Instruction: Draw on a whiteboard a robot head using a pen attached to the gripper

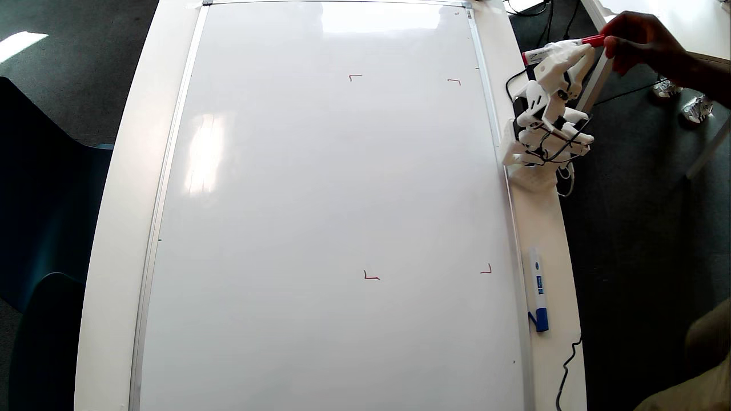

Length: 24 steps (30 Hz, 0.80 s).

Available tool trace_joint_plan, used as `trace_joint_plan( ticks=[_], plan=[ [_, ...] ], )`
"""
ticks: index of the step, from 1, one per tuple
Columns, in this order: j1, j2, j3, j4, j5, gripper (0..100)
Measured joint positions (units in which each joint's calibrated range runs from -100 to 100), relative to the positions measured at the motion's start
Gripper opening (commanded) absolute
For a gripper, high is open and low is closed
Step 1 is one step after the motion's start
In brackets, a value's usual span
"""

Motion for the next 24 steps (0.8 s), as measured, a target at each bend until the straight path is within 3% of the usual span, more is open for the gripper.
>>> trace_joint_plan(
  ticks=[24],
  plan=[
    [0.00,1.61,-1.19,0.08,-0.11,1]
  ],
)
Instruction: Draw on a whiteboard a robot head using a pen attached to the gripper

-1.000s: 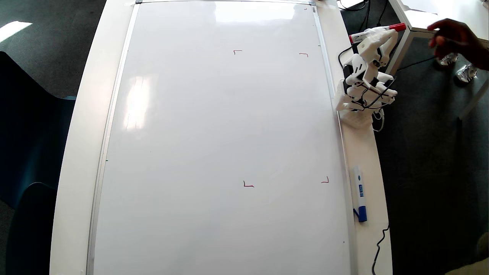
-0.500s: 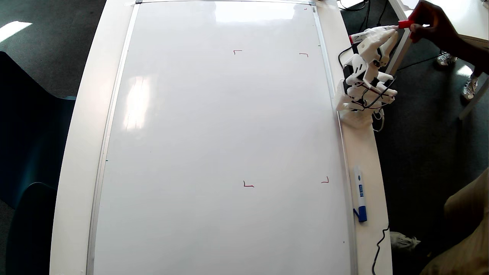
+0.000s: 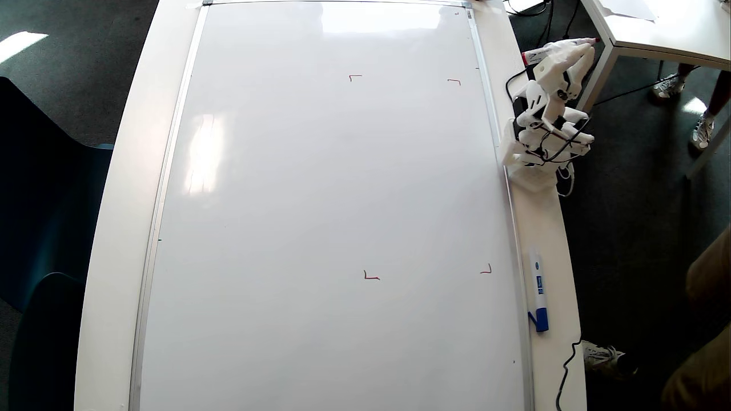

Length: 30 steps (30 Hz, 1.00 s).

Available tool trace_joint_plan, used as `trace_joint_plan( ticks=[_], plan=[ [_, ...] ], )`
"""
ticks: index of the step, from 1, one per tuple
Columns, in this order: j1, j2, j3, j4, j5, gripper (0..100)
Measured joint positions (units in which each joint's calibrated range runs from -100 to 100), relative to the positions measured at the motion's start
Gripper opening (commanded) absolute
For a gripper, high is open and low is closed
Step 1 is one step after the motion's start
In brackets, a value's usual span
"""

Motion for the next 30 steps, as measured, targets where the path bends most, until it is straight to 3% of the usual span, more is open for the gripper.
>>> trace_joint_plan(
  ticks=[10,15,21,26,30],
  plan=[
    [-0.60,26.68,-27.59,4.22,-0.21,1],
    [-0.38,33.38,-46.60,21.71,-0.21,1],
    [-2.79,34.56,-68.43,54.05,-0.42,1],
    [-3.47,34.65,-74.28,71.37,-0.42,1],
    [-3.24,34.65,-74.37,76.10,-0.32,1]
  ],
)
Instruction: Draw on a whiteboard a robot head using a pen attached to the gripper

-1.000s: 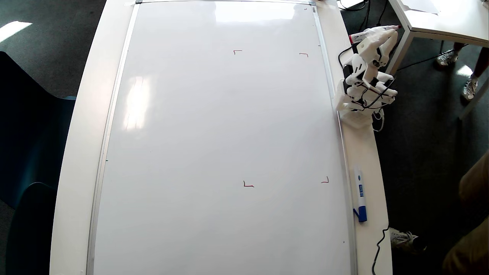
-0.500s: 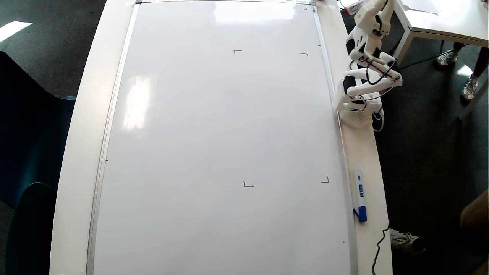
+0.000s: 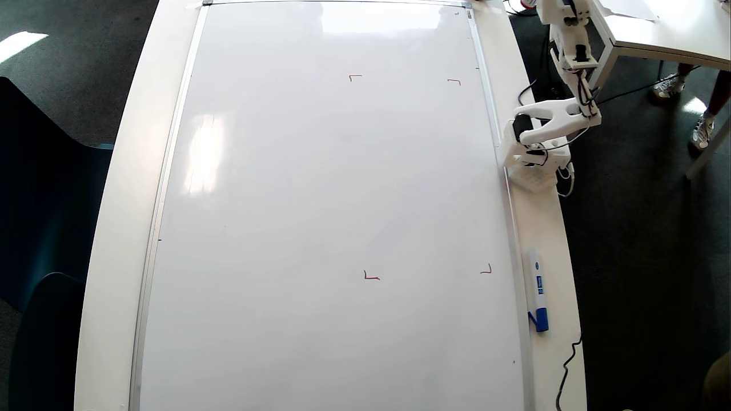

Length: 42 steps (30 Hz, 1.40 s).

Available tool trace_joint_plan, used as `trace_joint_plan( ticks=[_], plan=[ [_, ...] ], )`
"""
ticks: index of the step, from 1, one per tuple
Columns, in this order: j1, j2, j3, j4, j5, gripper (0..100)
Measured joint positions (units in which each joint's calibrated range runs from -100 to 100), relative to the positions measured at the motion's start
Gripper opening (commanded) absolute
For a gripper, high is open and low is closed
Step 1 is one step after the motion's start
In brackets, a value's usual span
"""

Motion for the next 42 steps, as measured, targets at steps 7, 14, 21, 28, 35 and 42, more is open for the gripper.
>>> trace_joint_plan(
  ticks=[7,14,21,28,35,42],
  plan=[
    [-3.92,6.69,-8.50,16.98,0.11,1],
    [-7.62,19.82,-26.50,44.17,0.11,1],
    [-10.33,30.50,-32.34,72.13,0.11,1],
    [-12.75,42.52,-40.02,91.30,-0.05,1],
    [-14.71,53.79,-48.33,97.21,-0.11,1],
    [-18.40,66.33,-53.63,100.34,-0.11,1]
  ],
)
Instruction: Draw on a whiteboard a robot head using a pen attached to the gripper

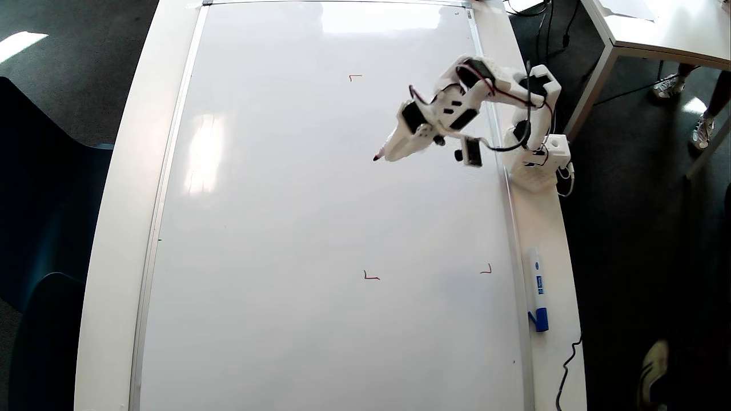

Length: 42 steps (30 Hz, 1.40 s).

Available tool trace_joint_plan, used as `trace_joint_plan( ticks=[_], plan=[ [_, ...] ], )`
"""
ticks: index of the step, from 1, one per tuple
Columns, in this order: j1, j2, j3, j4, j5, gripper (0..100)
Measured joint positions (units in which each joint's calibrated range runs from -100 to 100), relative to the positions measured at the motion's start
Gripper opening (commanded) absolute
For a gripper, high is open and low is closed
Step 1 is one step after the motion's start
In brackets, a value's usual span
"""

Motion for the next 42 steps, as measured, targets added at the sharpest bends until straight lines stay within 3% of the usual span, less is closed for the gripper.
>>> trace_joint_plan(
  ticks=[15,42],
  plan=[
    [-2.41,29.82,-20.74,16.47,1.43,1],
    [-4.52,44.64,-26.68,11.06,9.14,1]
  ],
)
